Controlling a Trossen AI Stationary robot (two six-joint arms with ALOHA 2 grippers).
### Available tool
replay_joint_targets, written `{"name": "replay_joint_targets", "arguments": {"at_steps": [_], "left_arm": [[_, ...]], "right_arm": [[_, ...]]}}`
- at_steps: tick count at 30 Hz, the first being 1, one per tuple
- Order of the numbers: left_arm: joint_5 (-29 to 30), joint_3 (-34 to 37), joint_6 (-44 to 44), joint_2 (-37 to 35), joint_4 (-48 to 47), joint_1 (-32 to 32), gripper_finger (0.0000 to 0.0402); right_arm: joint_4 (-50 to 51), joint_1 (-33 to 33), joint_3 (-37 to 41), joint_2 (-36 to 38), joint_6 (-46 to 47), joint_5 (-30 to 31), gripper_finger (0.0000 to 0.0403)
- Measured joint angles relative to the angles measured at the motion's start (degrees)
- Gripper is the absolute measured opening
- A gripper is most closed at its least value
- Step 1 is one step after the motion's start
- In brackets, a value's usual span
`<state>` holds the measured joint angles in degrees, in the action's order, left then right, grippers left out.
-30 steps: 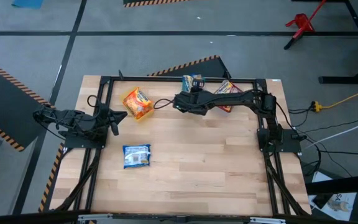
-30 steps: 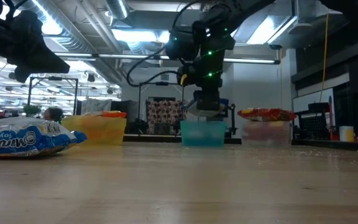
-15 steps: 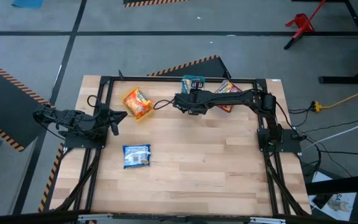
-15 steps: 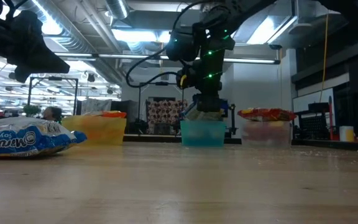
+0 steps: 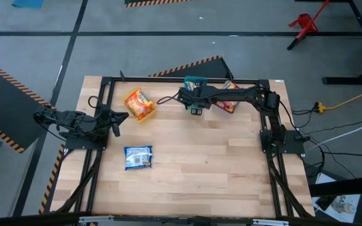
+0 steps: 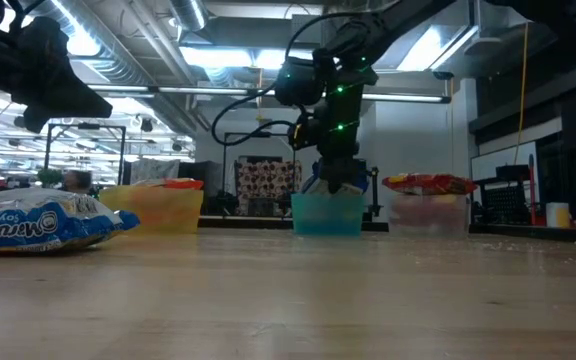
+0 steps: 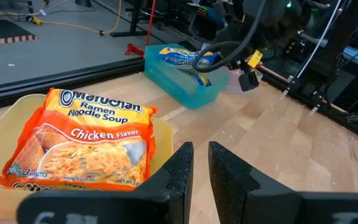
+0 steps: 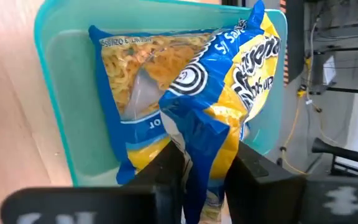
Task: Sort Maruchan noodles
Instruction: Put the right blue noodle pack into the green bin
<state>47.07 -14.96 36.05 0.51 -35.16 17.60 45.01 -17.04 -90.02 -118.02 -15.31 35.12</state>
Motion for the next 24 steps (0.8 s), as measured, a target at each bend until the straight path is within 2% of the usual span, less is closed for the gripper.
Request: {"name": "replay_joint_targets", "arguments": {"at_steps": [2, 5, 10, 15, 20, 24], "left_arm": [[0.0, 0.0, 0.0, 0.0, 0.0, 0.0, 0.0044], [0.0, 0.0, 0.0, 0.0, 0.0, 0.0, 0.0044], [0.3, 0.0, 0.0, 0.0, 0.0, 0.0, 0.0044], [0.3, 0.0, 0.0, 0.0, 0.0, 0.0, 0.0044], [0.3, 0.0, 0.0, 0.0, 0.0, 0.0, 0.0044], [0.3, 0.0, 0.0, 0.0, 0.0, 0.0, 0.0044]], "right_arm": [[-0.3, 0.0, 0.0, 0.0, -0.1, -0.9, 0.0076], [0.0, 0.0, -0.8, 0.0, -0.3, -3.2, 0.0112], [0.2, 0.1, -5.3, 0.0, -0.4, -13.3, 0.0200], [0.3, 0.2, -10.1, 0.0, 1.0, -14.2, 0.0266], [2.0, -0.2, -11.7, 0.2, 1.1, -13.2, 0.0271], [-2.5, -2.7, -10.4, -0.4, 0.0, -12.3, 0.0255]]}}
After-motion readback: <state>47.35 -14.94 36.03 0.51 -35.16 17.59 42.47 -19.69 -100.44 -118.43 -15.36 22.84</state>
